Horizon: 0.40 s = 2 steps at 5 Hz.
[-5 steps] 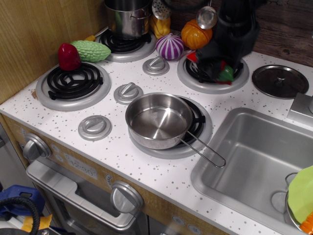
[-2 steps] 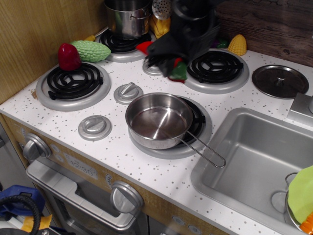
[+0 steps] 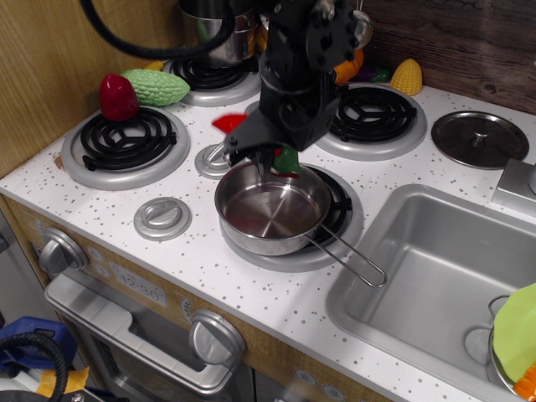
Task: Put pepper in pot or pan
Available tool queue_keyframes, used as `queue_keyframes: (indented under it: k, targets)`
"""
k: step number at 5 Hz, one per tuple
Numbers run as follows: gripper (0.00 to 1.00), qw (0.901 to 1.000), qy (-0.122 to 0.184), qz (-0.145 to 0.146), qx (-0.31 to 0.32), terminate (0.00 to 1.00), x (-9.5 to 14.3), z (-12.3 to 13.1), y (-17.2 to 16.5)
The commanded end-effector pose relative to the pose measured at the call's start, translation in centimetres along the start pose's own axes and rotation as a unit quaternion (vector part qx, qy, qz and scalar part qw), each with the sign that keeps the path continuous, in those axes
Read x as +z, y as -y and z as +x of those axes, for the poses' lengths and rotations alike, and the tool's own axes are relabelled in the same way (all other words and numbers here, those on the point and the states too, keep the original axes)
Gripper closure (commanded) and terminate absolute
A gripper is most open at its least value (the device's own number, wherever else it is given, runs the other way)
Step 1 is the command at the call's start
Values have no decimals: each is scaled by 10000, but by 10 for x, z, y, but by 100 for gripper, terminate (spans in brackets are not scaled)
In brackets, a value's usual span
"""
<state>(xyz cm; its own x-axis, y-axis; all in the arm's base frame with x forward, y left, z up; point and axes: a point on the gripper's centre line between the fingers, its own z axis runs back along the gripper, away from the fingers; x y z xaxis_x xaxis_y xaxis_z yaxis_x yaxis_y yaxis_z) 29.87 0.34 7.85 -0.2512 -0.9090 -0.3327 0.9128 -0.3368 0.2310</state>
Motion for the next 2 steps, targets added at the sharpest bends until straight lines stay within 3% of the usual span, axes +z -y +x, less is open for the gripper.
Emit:
queue_keyframes:
  k: [1, 2]
  targets:
    - [0, 9995, -19, 316, 58, 0, 15, 1, -7]
    - [0, 9995, -19, 316, 58, 100, 15, 1, -7]
